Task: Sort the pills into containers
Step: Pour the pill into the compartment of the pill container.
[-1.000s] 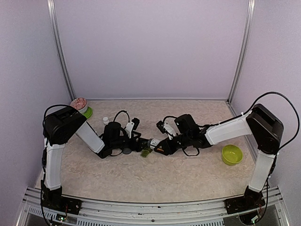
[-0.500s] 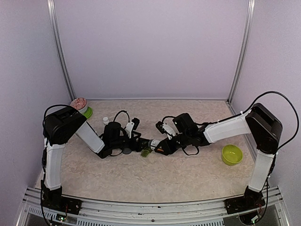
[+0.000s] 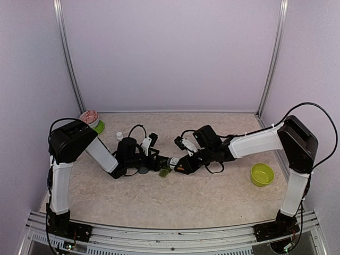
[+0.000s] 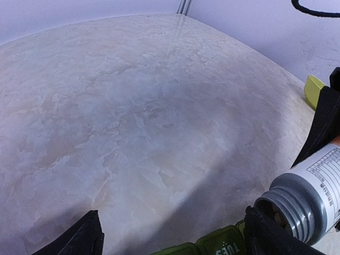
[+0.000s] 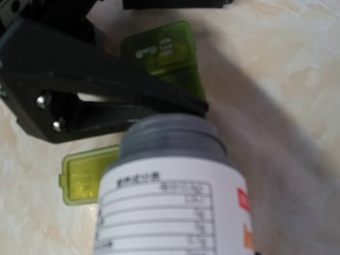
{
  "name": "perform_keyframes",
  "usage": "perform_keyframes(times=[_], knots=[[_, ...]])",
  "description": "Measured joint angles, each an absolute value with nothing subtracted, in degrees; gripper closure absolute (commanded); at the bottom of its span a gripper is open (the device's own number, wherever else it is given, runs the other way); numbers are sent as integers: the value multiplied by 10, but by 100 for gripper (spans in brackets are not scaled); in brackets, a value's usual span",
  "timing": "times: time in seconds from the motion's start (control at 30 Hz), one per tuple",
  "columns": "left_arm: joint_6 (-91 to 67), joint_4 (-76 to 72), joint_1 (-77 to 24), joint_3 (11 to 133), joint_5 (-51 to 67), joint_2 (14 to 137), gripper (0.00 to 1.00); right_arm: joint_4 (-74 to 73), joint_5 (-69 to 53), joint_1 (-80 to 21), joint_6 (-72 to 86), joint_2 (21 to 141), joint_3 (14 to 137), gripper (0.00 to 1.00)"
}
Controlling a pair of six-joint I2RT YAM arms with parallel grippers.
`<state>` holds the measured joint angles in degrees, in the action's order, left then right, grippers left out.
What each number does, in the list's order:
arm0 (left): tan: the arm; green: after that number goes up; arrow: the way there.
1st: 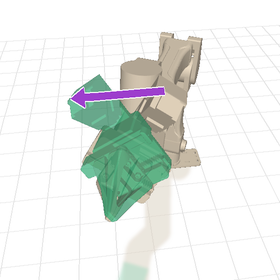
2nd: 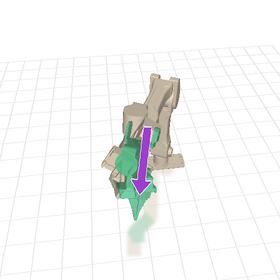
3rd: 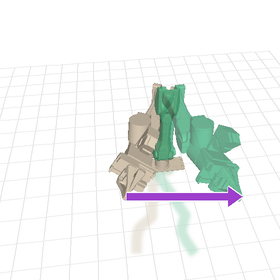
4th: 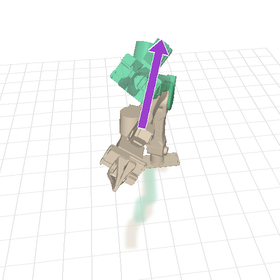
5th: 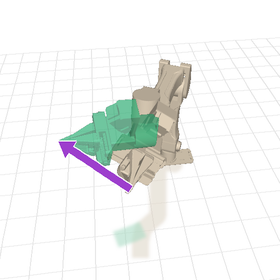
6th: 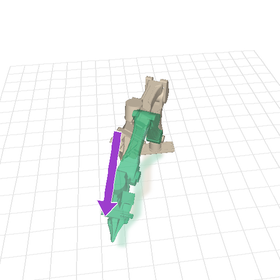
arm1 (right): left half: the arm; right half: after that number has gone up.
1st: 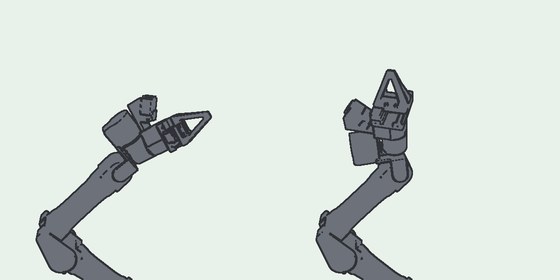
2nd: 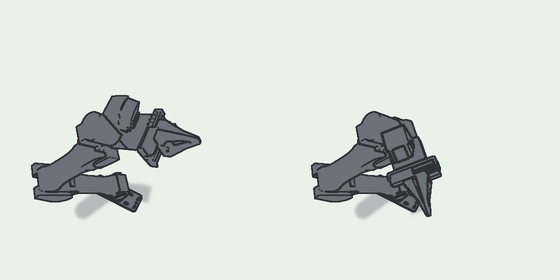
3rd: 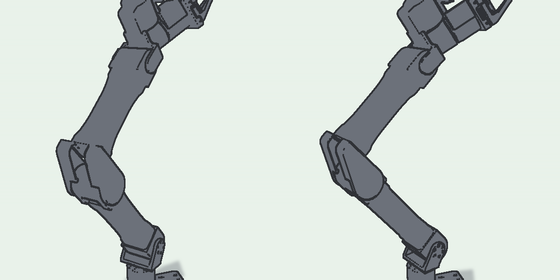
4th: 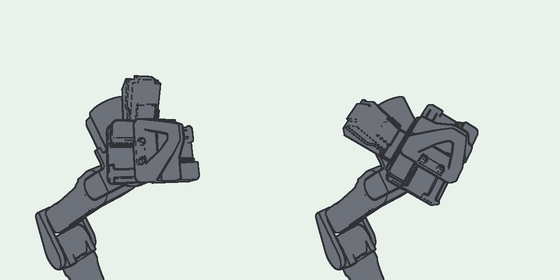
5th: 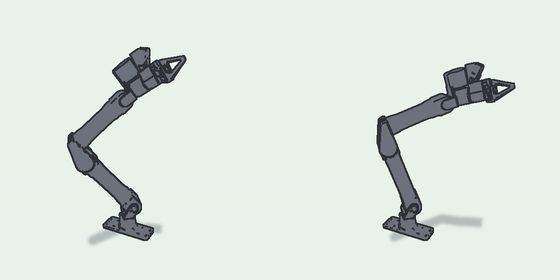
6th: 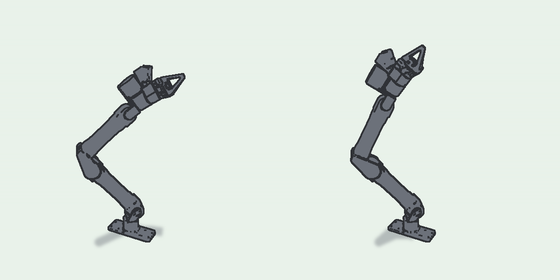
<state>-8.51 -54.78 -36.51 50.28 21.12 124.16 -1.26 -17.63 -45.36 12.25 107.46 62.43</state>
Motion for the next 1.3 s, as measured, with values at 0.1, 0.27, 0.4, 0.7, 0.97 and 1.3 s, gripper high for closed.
perform_keyframes(times=[0.1,0.27,0.4,0.7,0.97,1.3], knots=[[-85,-548,-365,503,211,1242,11,-23,-176,-454,120,1075,628,81],[-85,-548,-365,503,211,1242,11,-34,-175,-454,118,1075,633,81],[-85,-548,-365,503,211,1242,11,-44,-174,-454,117,1075,641,81],[-85,-548,-365,502,211,1242,12,-70,-172,-454,116,1080,660,80],[-85,-549,-365,502,211,1242,12,-94,-172,-454,116,1087,676,80],[-85,-549,-365,502,211,1242,12,-116,-173,-454,115,1089,689,80]])
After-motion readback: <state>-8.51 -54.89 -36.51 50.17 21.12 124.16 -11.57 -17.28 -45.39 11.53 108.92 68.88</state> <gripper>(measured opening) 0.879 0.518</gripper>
